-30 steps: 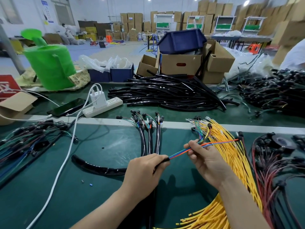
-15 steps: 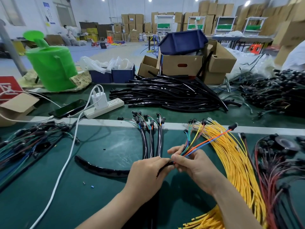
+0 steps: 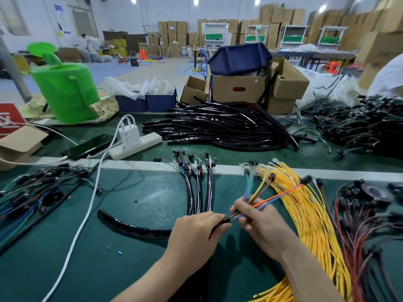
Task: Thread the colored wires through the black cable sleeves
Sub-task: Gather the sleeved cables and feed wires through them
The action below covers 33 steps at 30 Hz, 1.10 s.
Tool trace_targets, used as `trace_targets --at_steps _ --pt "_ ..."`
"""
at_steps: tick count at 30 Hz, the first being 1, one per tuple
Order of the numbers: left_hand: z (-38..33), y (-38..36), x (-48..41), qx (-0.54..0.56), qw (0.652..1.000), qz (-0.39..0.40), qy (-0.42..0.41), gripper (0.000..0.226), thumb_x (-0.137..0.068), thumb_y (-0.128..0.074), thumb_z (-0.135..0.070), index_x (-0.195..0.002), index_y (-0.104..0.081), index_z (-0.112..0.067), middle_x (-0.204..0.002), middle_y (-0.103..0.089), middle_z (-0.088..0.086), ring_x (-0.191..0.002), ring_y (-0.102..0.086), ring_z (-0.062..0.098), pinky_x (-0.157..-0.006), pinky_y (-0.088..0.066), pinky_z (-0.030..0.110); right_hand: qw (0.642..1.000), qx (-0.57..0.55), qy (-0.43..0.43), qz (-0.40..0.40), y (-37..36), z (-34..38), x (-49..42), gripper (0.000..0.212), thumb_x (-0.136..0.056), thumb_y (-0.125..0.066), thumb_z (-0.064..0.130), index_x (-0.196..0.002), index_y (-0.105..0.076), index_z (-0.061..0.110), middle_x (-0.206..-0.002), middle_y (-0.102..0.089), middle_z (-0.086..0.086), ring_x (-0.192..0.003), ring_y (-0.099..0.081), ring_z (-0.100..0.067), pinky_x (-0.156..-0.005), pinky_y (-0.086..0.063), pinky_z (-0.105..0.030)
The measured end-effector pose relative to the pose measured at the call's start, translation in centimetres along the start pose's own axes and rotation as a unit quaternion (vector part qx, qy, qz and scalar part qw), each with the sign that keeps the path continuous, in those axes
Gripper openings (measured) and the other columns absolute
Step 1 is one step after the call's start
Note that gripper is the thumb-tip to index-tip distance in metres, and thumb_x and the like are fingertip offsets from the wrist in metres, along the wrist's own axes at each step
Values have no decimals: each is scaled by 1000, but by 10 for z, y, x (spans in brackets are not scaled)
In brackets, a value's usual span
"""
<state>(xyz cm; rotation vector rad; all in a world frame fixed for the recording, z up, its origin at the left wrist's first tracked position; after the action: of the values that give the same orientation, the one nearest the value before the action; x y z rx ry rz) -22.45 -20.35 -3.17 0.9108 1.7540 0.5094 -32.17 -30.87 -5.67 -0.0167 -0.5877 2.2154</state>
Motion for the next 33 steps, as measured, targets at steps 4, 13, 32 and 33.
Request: trace_targets --at_steps 4,13,32,33 --pt "3 1 -4 4 1000 -1 9 29 -86 -49 -39 -84 -72 -22 -70 -67 -9 -60 -63 14 -45 -48 27 997 56 27 55 -15 1 2 8 -77 -64 1 -78 -56 1 -60 -54 -6 -47 -48 -8 -43 -37 -16" --pt "0 1 -5 29 999 22 -3 31 -88 -48 -42 -83 -70 -21 -72 -67 -10 -65 -63 13 -49 -48 27 998 -44 -18 -40 10 12 -1 14 -58 -73 10 -70 -66 10 -61 -56 0 -42 -45 -4 -41 -37 -9" --pt "5 -1 -4 -27 999 24 30 24 -83 -61 -32 -66 -55 -16 -55 -54 -5 -50 -50 18 -42 -32 23 998 32 43 20 -10 10 1 12 -67 -68 10 -77 -62 6 -61 -59 -7 -47 -48 -9 -43 -36 -16" --pt "5 -2 -3 -30 999 21 28 24 -83 -61 -32 -66 -56 -16 -55 -54 -5 -50 -50 18 -42 -32 22 998 38 42 24 -10 11 1 13 -68 -68 10 -77 -61 5 -62 -59 -7 -48 -47 -9 -43 -37 -16"
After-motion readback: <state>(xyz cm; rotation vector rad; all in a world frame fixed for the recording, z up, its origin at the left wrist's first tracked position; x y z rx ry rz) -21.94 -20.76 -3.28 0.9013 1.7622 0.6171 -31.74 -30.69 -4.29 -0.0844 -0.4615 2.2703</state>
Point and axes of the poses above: each hand's wrist, its own x-axis away from the middle knuckle, its own y-axis out of the back of the hand, z = x × y, the point moved 5 cm from there along -x, towards the middle knuckle
